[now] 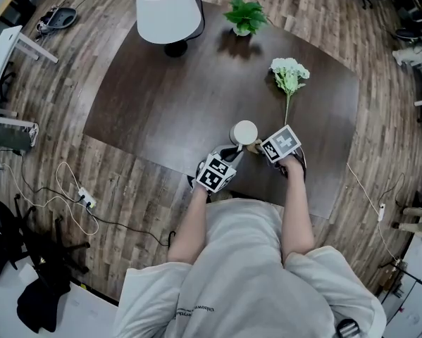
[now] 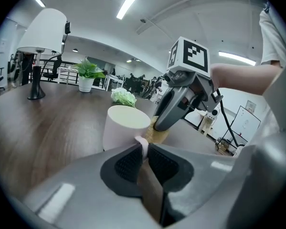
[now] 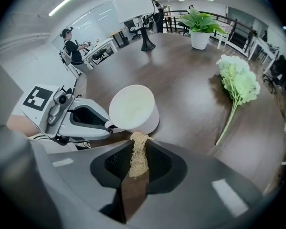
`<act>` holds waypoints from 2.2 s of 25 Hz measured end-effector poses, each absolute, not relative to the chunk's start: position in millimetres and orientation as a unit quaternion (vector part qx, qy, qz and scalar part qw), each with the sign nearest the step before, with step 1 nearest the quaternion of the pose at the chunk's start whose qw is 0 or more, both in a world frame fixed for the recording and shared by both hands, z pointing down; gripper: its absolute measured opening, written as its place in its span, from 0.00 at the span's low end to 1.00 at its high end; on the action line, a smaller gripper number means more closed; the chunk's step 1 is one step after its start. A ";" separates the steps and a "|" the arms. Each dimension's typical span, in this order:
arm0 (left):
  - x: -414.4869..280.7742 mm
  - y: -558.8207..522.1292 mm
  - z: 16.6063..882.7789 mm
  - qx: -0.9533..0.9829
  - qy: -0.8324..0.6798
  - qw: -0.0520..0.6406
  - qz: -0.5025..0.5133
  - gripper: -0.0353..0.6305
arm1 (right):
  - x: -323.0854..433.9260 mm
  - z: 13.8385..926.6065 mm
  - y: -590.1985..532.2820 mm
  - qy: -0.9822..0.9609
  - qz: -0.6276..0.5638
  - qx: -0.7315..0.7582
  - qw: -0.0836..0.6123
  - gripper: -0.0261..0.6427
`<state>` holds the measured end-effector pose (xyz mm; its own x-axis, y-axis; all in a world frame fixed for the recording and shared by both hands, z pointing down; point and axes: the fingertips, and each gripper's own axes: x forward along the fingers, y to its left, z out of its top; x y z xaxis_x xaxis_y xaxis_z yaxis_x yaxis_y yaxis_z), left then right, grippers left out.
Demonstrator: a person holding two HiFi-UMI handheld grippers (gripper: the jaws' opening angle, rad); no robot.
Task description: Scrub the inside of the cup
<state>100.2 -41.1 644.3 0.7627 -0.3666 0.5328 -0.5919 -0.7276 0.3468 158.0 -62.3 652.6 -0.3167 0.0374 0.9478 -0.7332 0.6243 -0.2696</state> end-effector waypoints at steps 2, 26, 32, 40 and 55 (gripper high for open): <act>98.6 -40.3 644.3 0.904 -0.263 0.257 0.218 0.12 | 159.6 652.2 -64.4 -0.725 0.362 0.248 0.531 0.18; 91.8 -35.1 639.1 0.916 -0.204 0.256 0.230 0.12 | 152.4 633.6 -115.1 -0.733 0.365 0.290 0.496 0.18; 87.5 -34.7 638.8 0.921 -0.181 0.253 0.233 0.12 | 141.2 630.5 -125.0 -0.731 0.380 0.284 0.490 0.18; 85.5 -33.8 643.2 0.930 -0.144 0.242 0.237 0.12 | 120.6 625.8 -144.0 -0.728 0.373 0.290 0.497 0.18; 81.2 -32.5 640.3 0.936 -0.126 0.233 0.231 0.12 | 78.9 626.9 -156.3 -0.726 0.349 0.256 0.534 0.17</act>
<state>81.2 -32.5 640.3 0.8616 -0.1287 0.4911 -0.3441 -0.8593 0.3785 78.9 -156.3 626.9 -0.2987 0.0014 0.9544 -0.7441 0.6258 -0.2338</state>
